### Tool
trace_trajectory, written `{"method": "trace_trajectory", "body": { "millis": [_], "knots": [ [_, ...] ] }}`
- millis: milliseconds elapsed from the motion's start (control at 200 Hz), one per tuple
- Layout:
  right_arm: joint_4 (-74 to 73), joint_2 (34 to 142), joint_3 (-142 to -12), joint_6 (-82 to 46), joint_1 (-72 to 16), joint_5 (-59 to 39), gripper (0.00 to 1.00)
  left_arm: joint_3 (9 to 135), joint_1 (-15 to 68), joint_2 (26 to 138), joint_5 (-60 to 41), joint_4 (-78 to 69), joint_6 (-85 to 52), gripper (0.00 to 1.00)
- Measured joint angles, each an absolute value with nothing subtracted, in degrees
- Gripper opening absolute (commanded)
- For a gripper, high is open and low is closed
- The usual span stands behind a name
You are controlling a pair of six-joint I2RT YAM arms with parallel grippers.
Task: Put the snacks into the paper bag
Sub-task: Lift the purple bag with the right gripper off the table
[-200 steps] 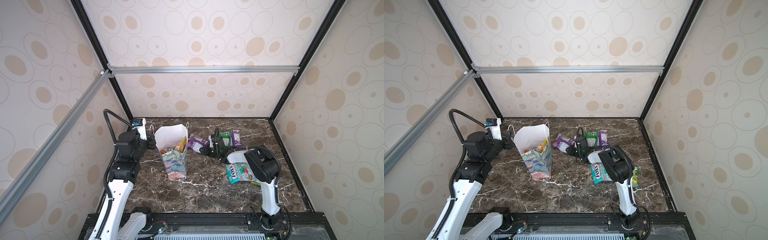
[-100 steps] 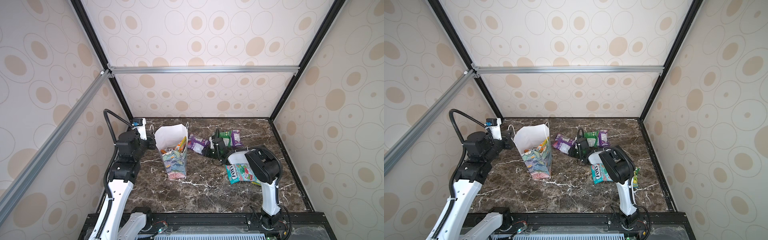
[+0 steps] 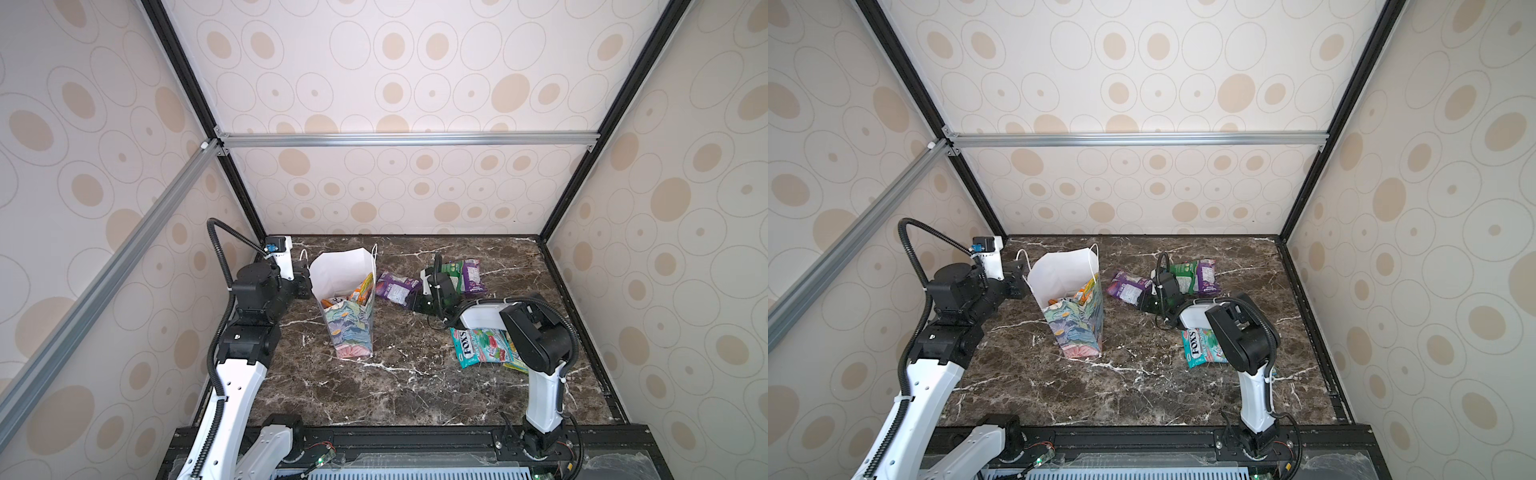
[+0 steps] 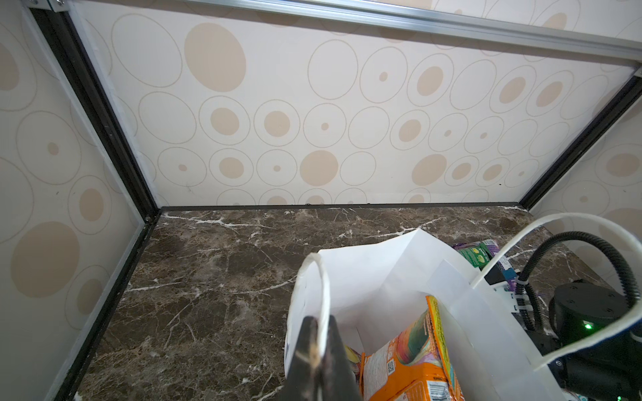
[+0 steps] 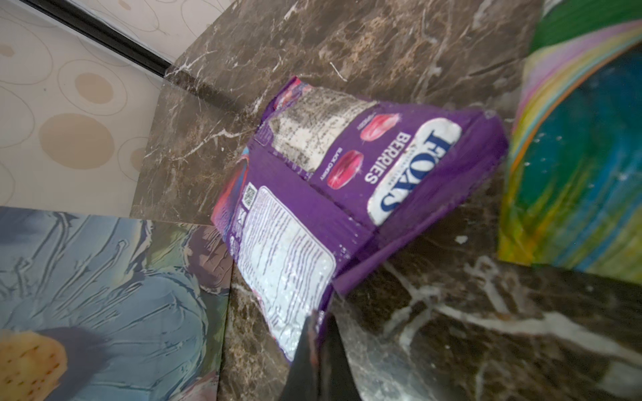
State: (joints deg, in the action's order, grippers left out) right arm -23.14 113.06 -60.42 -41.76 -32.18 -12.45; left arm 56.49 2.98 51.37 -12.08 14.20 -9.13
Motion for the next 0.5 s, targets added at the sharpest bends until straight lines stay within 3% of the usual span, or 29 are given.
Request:
{"method": "trace_trajectory", "body": {
  "millis": [500],
  "knots": [
    [-20.0,104.7,-60.1,-39.8,-32.4,-13.8,0.0,56.4,3.0,51.1,-12.1,14.2,-9.1,0.03]
  ]
}}
